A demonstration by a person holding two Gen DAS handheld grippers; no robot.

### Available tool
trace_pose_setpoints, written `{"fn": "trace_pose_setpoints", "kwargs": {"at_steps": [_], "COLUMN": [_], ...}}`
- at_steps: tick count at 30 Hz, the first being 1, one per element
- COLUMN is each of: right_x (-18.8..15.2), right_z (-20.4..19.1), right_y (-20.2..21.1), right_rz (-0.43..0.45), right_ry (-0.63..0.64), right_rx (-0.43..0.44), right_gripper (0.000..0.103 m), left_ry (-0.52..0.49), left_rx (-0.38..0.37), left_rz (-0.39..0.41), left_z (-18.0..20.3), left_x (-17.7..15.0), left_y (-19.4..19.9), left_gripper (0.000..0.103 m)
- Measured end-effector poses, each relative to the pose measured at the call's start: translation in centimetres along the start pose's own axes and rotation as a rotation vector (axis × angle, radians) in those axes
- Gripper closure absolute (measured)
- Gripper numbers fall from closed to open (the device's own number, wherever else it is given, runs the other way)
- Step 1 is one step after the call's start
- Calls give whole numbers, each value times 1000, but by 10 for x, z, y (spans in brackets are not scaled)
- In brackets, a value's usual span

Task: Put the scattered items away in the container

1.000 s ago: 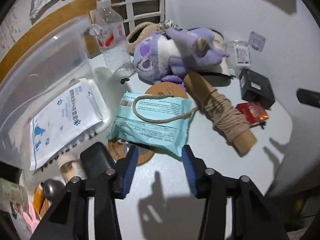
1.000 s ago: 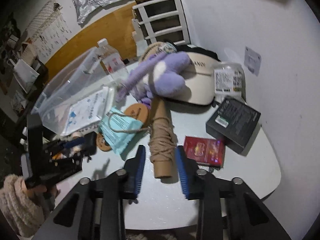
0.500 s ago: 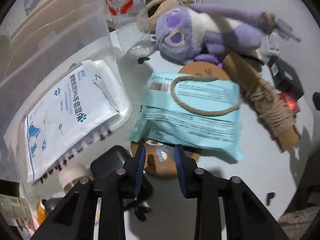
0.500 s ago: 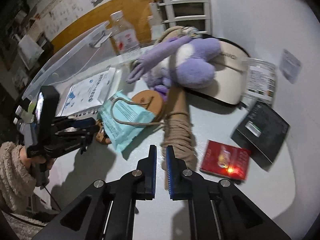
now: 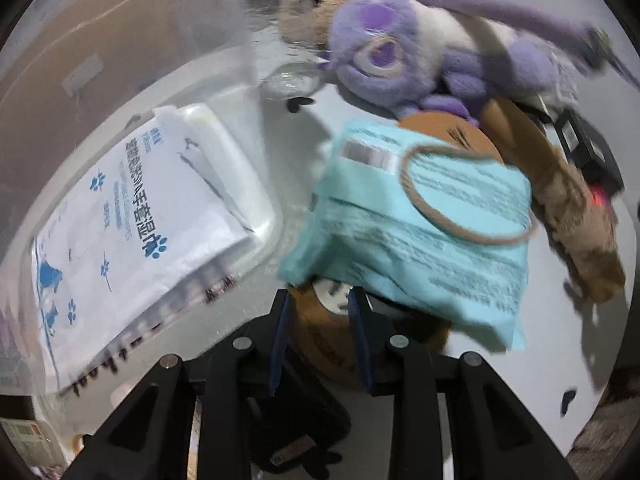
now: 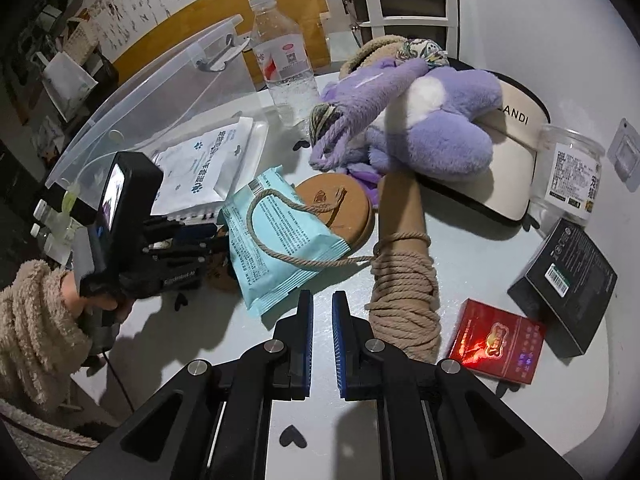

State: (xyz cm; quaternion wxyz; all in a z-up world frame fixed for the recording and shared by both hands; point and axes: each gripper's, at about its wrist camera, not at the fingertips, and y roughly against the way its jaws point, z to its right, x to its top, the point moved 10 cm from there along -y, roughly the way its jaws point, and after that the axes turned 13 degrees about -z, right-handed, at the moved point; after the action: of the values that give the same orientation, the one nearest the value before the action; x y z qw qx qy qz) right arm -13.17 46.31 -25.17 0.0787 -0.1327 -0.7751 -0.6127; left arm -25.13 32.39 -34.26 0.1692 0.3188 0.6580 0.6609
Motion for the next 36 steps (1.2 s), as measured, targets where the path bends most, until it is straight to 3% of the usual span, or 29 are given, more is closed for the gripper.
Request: {"fn": "trace_pose_setpoints", "kwargs": {"at_steps": [5, 10, 16, 23, 31, 36], "right_x": [-7, -14, -15, -13, -10, -10], "right_z": [-3, -4, 2, 10, 8, 2], "right_y": [0, 2, 9, 10, 5, 5], "right_rz": [-15, -19, -15, -21, -34, -40], "right_ry": [-6, 2, -1, -12, 1, 20], "right_rx": [6, -5, -27, -33, -16, 2], "right_gripper": [93, 93, 93, 93, 93, 93], "left_ry": [-111, -122, 34, 45, -154, -226], "left_rx": [80, 56, 69, 153, 354, 337], "left_rz": [29, 15, 28, 73, 104, 77], "left_z": [20, 23, -13, -18, -4, 4], "left_x": [-14, -18, 5, 19, 24, 20], "left_y": [6, 9, 3, 1, -5, -9], "left_gripper": [82, 87, 86, 87, 91, 102]}}
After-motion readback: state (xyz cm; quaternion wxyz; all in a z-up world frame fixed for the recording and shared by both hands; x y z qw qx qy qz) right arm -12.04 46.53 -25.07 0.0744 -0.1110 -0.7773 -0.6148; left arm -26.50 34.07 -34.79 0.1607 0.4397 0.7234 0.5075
